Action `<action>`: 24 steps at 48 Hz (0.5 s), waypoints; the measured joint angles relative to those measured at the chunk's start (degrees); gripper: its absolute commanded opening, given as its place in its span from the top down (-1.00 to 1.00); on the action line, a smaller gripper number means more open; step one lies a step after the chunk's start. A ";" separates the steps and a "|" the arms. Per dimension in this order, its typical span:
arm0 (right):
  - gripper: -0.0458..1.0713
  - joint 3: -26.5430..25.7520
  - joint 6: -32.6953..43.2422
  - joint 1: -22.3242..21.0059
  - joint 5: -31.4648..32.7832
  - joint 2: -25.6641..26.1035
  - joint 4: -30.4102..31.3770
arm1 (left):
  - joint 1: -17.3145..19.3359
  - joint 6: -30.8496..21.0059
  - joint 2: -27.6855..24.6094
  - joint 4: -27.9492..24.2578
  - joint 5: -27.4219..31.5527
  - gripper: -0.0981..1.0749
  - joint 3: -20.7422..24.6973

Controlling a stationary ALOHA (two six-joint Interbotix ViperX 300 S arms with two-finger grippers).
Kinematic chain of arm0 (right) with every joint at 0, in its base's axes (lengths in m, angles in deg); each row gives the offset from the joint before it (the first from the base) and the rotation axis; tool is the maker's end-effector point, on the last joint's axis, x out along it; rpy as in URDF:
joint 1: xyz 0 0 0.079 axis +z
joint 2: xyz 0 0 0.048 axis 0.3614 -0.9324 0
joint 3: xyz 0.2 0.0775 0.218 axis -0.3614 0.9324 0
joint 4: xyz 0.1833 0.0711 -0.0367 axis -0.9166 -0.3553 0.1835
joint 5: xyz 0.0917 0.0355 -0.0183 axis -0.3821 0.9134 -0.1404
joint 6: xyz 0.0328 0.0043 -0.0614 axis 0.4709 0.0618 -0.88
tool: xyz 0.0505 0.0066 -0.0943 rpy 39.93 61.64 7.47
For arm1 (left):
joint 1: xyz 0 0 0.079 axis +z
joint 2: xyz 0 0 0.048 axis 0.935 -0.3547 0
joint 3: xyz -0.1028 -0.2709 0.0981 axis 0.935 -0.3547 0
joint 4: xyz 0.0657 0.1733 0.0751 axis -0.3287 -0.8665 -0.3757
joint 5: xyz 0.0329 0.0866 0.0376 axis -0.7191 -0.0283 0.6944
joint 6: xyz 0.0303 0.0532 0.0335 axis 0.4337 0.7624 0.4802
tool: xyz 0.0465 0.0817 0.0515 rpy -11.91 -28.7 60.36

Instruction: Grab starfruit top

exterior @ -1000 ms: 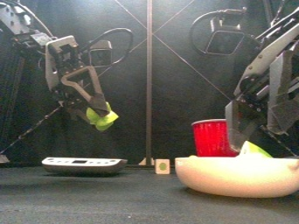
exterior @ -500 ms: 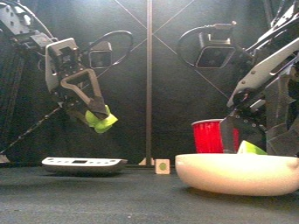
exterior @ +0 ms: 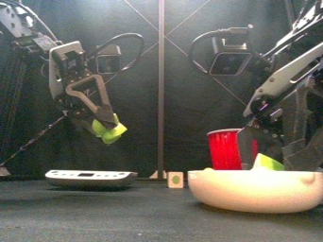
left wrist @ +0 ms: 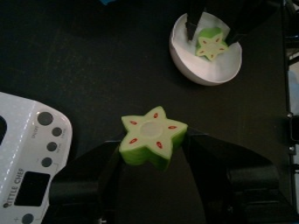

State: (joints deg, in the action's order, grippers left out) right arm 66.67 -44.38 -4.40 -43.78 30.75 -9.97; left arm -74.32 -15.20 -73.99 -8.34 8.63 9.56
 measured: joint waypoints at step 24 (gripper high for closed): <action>-0.34 -1.67 0.00 -0.09 2.81 1.32 -0.09 | 0.18 0.00 0.00 0.00 -0.09 -0.11 0.00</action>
State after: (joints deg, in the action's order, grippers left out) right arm 65.00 -44.38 -4.49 -40.97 32.07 -10.06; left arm -74.15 -15.20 -73.99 -8.34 8.54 9.56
